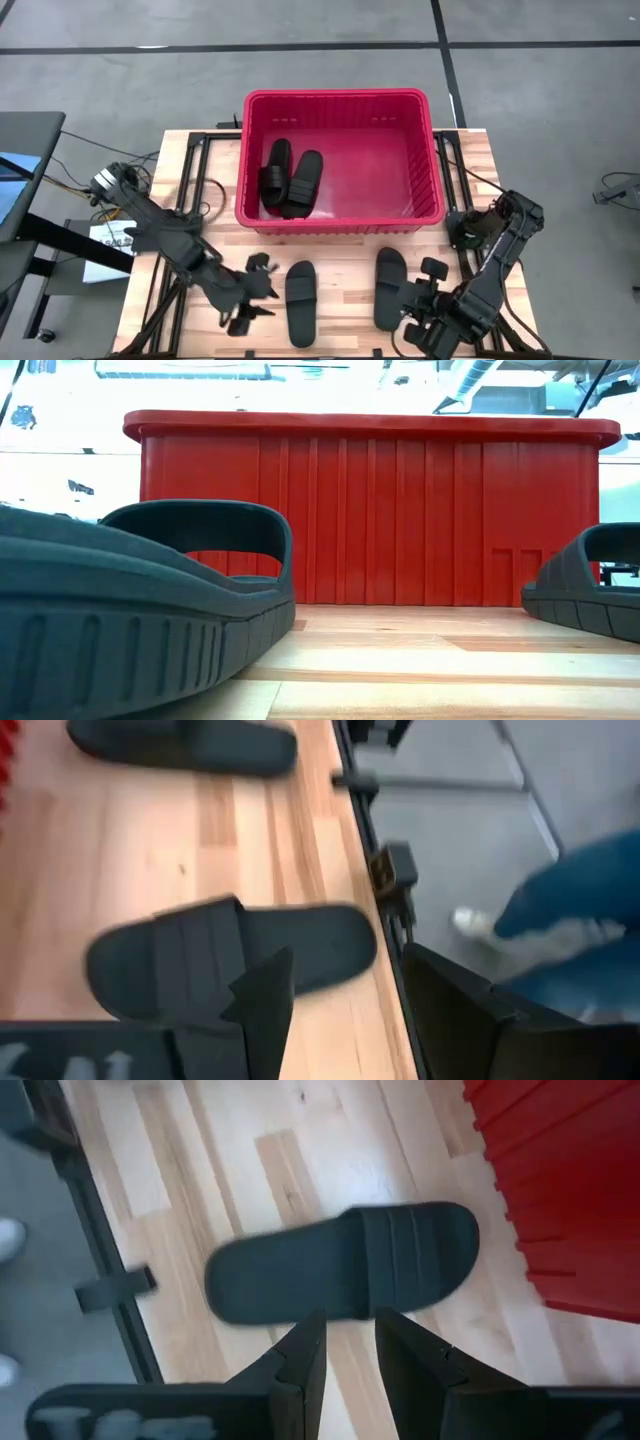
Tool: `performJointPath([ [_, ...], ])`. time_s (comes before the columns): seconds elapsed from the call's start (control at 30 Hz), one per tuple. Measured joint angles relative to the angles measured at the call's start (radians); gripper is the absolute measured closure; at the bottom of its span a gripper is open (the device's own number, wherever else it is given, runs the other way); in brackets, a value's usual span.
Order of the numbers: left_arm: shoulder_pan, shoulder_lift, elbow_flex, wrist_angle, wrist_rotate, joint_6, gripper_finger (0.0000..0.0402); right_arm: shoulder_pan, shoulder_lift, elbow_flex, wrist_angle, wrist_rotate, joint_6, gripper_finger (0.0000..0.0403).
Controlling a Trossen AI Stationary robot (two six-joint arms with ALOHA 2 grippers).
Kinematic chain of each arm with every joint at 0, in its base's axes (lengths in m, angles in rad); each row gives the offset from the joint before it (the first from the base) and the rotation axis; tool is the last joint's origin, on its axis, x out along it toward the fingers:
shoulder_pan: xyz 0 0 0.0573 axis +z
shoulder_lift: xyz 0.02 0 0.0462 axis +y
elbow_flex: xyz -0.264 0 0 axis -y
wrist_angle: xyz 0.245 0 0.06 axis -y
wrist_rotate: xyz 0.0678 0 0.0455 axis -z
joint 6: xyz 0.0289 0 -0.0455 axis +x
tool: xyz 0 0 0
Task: Pick and place slides into bin
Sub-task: Put the black slide into the red bin
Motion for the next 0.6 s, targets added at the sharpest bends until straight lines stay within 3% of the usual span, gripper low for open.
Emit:
performJointPath([
  [0.37,0.001,0.311,0.214,-0.087,0.163,-0.007,0.0232,0.072,0.0,0.0,-0.037,-0.003,-0.033,0.0322],
  [0.6,0.001,0.445,0.295,-0.08,0.184,-0.031,0.0232,0.122,0.0,0.0,-0.039,-0.004,-0.093,0.0322],
])
